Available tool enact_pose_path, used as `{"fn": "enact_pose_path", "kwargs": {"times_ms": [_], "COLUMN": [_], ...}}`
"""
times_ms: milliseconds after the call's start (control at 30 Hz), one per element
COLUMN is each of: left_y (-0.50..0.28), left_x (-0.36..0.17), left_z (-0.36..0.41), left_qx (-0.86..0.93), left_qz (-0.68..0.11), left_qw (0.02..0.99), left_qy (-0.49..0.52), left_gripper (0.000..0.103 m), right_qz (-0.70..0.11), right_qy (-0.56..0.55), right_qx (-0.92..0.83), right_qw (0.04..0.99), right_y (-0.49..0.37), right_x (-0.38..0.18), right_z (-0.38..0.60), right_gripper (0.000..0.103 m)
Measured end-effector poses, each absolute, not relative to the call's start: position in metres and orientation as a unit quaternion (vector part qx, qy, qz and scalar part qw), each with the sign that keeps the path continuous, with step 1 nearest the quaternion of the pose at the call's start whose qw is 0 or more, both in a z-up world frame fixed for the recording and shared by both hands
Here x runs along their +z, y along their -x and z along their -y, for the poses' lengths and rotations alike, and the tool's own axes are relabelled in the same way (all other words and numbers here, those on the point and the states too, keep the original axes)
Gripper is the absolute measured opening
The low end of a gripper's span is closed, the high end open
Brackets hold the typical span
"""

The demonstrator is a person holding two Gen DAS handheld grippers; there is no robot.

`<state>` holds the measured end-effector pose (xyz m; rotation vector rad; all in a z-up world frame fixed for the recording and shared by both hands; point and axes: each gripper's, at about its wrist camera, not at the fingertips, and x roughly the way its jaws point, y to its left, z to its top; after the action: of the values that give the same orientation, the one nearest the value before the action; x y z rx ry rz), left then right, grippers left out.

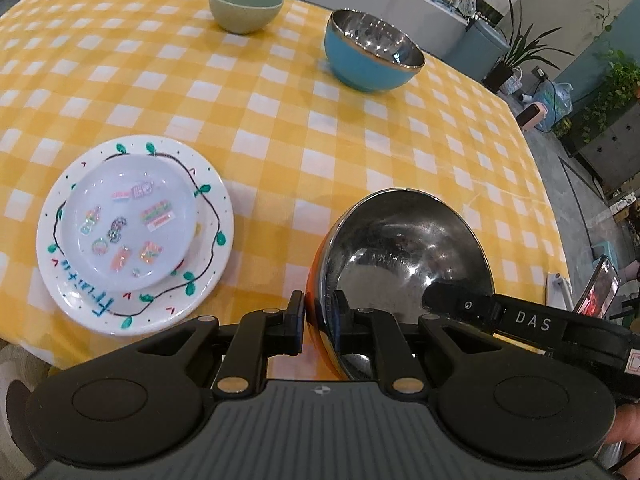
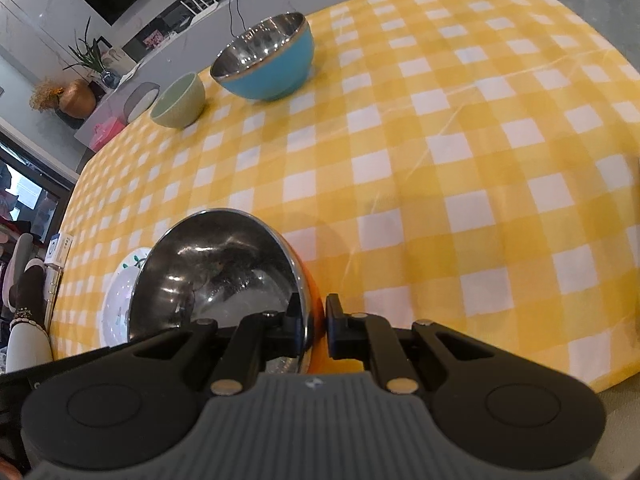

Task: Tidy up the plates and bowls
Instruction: 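Lift the orange bowl with both tools and carry it beside the plates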

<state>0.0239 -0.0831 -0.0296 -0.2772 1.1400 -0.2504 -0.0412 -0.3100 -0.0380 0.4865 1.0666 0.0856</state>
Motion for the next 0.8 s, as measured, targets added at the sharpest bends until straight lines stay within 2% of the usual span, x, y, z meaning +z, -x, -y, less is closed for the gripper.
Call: {"fn": "enact_pose_path", "kwargs": {"times_ms": [500, 633, 667, 700, 767, 800], "left_y": [-0.0243, -0.0244, -0.0243, -0.0244, -0.0239, -0.0239], "left_x": [-0.0351, -0.034, -0.0337, -0.0333, -0.032, -0.0313], "left_z": [0.0841, 0.0846, 0.0851, 0.0855, 0.0858, 0.0857], "left_qx": [-0.121, -0.122, -0.124, -0.126, -0.127, -0.128], "left_qz": [-0.541, -0.537, -0.536, -0.534, -0.531, -0.53], "left_qw": [0.824, 0.827, 0.828, 0.829, 0.83, 0.831], "left_qy": [0.12, 0.116, 0.113, 0.111, 0.11, 0.109], "left_gripper": [0.015, 0.016, 0.017, 0.023, 0.032, 0.034], "right_qz": [-0.515, -0.516, -0.514, -0.513, -0.511, -0.509], "right_qy": [-0.208, -0.205, -0.203, -0.201, -0.2, -0.199], "right_qx": [0.041, 0.044, 0.043, 0.043, 0.043, 0.043], "right_qw": [0.83, 0.83, 0.832, 0.834, 0.835, 0.836], "right_y": [0.0399, 0.0394, 0.04, 0.0403, 0.0408, 0.041], "right_x": [-0.0415, -0.0408, -0.0401, -0.0393, -0.0387, -0.0379], "right_z": [0.305, 0.3036, 0.3033, 0.3029, 0.3024, 0.3019], "right_gripper": [0.01, 0.014, 0.015, 0.016, 0.029, 0.03]}}
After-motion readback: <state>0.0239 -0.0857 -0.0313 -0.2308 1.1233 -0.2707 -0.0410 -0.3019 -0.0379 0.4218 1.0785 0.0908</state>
